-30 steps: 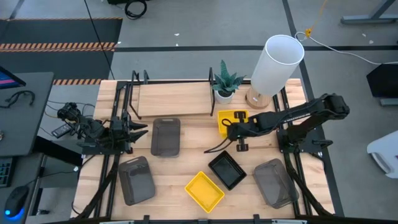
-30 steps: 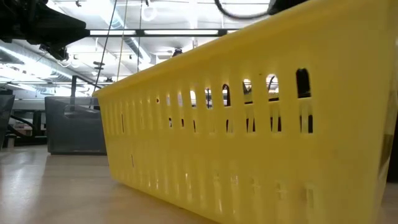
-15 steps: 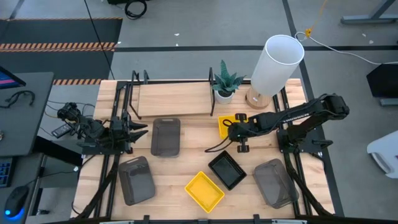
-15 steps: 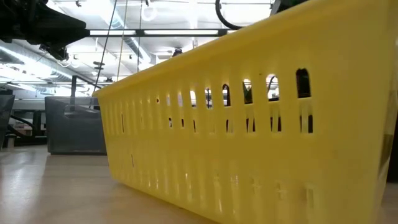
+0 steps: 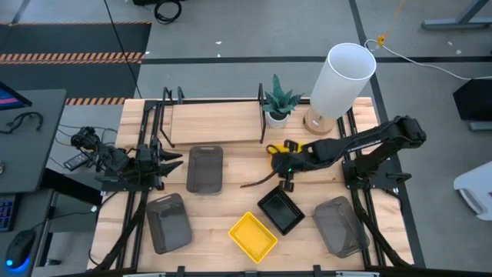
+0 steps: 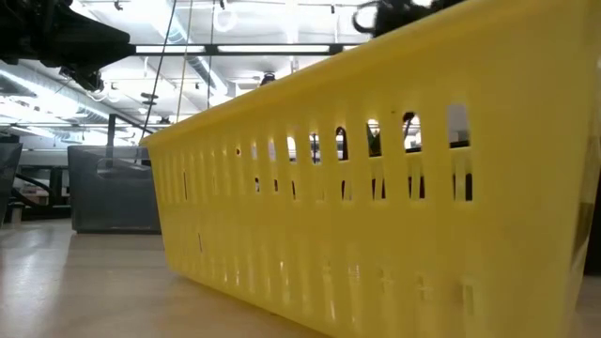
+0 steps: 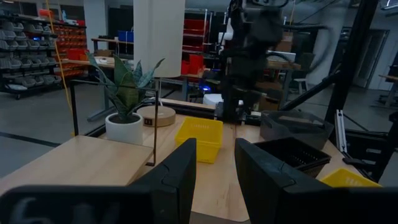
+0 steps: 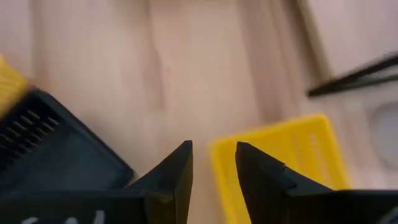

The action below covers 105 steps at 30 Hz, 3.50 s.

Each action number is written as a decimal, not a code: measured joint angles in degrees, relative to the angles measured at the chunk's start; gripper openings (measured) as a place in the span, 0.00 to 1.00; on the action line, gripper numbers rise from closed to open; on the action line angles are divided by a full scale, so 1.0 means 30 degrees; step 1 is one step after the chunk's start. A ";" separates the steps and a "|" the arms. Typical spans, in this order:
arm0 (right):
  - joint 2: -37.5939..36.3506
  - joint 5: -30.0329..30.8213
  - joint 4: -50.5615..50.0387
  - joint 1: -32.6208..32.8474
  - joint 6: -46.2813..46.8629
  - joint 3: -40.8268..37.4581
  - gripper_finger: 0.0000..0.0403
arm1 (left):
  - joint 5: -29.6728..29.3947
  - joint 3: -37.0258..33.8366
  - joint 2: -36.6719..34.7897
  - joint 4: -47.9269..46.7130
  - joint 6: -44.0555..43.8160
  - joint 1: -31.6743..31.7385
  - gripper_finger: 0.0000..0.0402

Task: Stack baskets on shelf by color
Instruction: Stack the bottom yellow basket on top of the top yellow baskets

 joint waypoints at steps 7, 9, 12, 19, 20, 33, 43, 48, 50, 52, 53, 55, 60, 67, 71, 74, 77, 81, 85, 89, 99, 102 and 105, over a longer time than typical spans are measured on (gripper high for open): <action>0.4780 -0.0430 -0.0431 0.2010 0.3229 0.5019 0.32 | -0.0006 0.0000 -0.0002 -0.0003 0.0004 -0.0001 0.29; 0.6274 -0.0605 -0.0804 0.2500 0.3546 0.6980 0.32 | -0.0005 0.0002 -0.0005 0.0005 0.0002 -0.0004 0.29; 0.8403 -0.1013 -0.1931 0.3073 0.3937 0.9854 0.32 | -0.0007 0.0007 -0.0001 0.0000 0.0000 -0.0006 0.29; 1.2531 -0.2183 -0.4454 0.3731 0.4344 1.5940 0.32 | -0.0007 0.0004 0.0000 0.0000 0.0000 -0.0007 0.29; 1.2995 -0.2379 -0.4736 0.3814 0.4209 1.6624 0.33 | -0.0007 0.0000 0.0000 0.0000 0.0007 -0.0003 0.29; 1.6021 -0.5517 -1.1559 0.4234 1.0418 2.1078 0.39 | -0.0001 0.0000 0.0000 0.0001 0.0000 0.0001 0.29; 1.6410 -0.5310 -1.2110 0.4329 1.1881 2.0983 0.39 | -0.0007 0.0000 0.0000 0.0000 0.0000 -0.0002 0.29; 1.7020 -0.5343 -1.1757 0.4329 1.1638 2.0990 0.39 | -0.0007 0.0000 -0.0004 0.0027 0.0000 -0.0007 0.29; 1.7276 -0.5375 -1.1832 0.4321 1.1361 2.0985 0.39 | -0.0005 0.0002 0.0000 0.0050 0.0003 -0.0004 0.29; 1.7340 -0.5386 -1.1772 0.4329 1.1210 2.0881 0.39 | -0.0006 0.0006 0.0000 -0.0001 0.0007 -0.0007 0.29; 1.7354 -0.5345 -1.1619 0.4336 1.1210 2.0881 0.39 | 0.0000 0.0000 0.0000 0.0023 0.0007 -0.0007 0.29; 1.7419 -0.5237 -1.1886 0.4323 1.1148 2.0848 0.39 | -0.0014 0.0007 -0.0007 0.0102 0.0007 0.0000 0.29; 1.7734 -0.5307 -1.1623 0.4321 1.0788 2.0823 0.35 | -0.0007 0.0007 -0.0007 0.0080 0.0004 -0.0007 0.29; 1.7864 -0.5354 -1.0880 0.4112 1.0332 2.0391 0.21 | -0.0007 0.0002 -0.0007 0.0071 0.0000 -0.0005 0.29; 1.7864 -0.5486 -1.0793 0.3896 1.0027 2.0393 0.09 | -0.0007 0.0007 0.0000 0.0073 0.0000 0.0001 0.29; 1.7742 -0.5565 -1.0722 0.3710 0.9610 2.0393 0.03 | -0.0007 0.0001 0.0000 0.0035 0.0000 -0.0007 0.29; 1.7624 -0.5445 -1.0781 0.3449 0.9408 2.0578 0.05 | -0.0007 0.0001 0.0000 0.0015 0.0000 -0.0004 0.29; 1.7624 -0.5477 -1.1185 0.3050 0.8606 2.1544 0.04 | -0.0007 0.0007 0.0000 0.0015 0.0000 0.0001 0.29; 1.7425 -0.5219 -1.2255 0.2663 0.7337 2.3345 0.02 | -0.0007 0.0007 0.0000 0.0007 0.0001 -0.0004 0.29; 1.6341 -0.3596 -1.3538 0.2339 0.6068 2.4809 0.03 | -0.0007 0.0007 0.0000 -0.0001 0.0000 0.0001 0.29; 1.2443 -0.1383 -1.4761 0.0432 0.2448 2.4269 0.02 | 0.0000 0.0007 0.0000 -0.0009 0.0007 -0.0005 0.29; 1.1906 -0.1118 -1.6433 -0.0367 0.0865 2.4269 0.02 | 0.0000 0.0007 0.0000 0.0004 0.0006 0.0000 0.29; 1.1697 -0.0786 -1.7534 -0.1190 -0.0986 2.4258 0.02 | 0.0000 0.0004 0.0000 0.0000 0.0003 -0.0003 0.29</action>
